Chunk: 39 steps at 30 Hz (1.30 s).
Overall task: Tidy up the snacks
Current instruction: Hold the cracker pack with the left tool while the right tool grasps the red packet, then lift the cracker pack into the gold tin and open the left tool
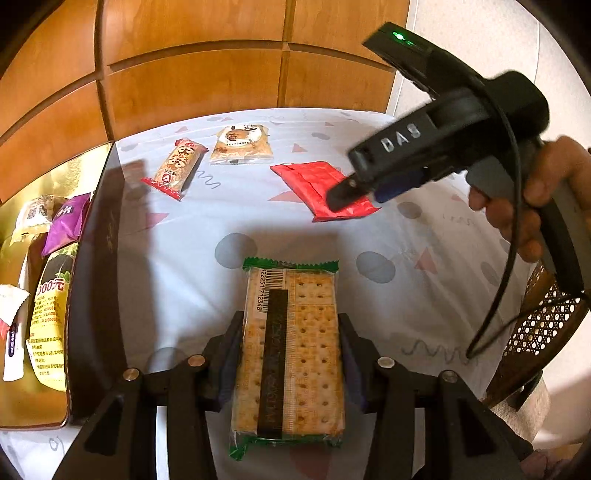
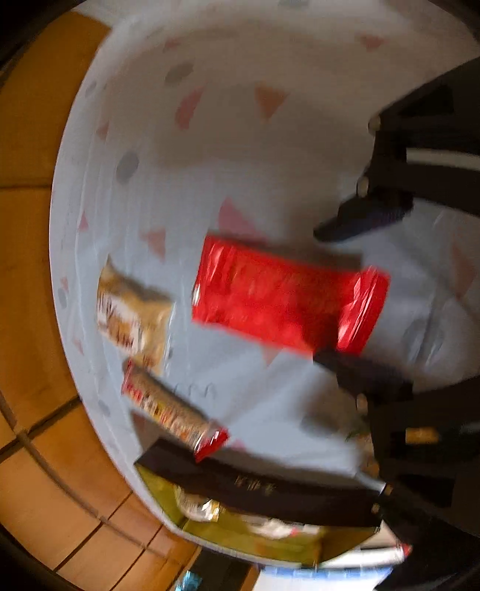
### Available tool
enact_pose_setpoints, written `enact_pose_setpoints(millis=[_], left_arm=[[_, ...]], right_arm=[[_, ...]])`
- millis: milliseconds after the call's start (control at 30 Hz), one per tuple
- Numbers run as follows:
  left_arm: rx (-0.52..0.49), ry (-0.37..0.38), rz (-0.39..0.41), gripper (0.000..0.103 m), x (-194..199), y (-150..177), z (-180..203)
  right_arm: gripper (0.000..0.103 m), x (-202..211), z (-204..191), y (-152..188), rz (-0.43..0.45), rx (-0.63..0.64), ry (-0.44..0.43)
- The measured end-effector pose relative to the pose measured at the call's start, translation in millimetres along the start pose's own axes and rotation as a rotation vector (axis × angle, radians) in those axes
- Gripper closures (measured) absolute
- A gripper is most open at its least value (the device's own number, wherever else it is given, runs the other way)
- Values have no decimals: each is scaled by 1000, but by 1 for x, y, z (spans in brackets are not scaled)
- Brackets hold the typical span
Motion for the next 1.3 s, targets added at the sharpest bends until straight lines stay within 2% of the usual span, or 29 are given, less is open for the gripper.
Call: enact_pose_setpoints(millis=[200, 300, 500, 567, 633, 867, 1067, 1167, 1300], left_arm=[[4, -5, 1, 55, 1, 2, 0], [6, -7, 1, 55, 1, 1, 0], [7, -5, 1, 55, 1, 1, 0], [8, -3, 2, 55, 1, 1, 0], [10, -2, 5, 55, 1, 1, 0], [4, -11, -4, 55, 0, 0, 1], [17, -9, -40, 56, 0, -6, -1], [24, -19, -53, 56, 6, -7, -3], [30, -2, -30, 56, 23, -9, -5]], right_arm=[[28, 11, 13, 10, 33, -23, 36], [22, 16, 10, 1, 72, -39, 38], [23, -1, -11, -25, 106, 8, 108], [32, -12, -14, -23, 85, 36, 130], [65, -19, -25, -25, 100, 69, 179], [63, -12, -31, 8, 101, 154, 149], [62, -16, -34, 8, 137, 187, 178], [62, -12, -32, 13, 160, 181, 165], [62, -11, -31, 14, 171, 168, 154]])
Point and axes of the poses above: each gripper's, at about its wrist camera, not at the fingertips, and x roughly against the way its jaws point, z to its right, y to its underside, the point moved 6 cm from there along -x, roughly the way its jaws point, and after that the axes turned 3 degrees about y, right-handed, at the moved point
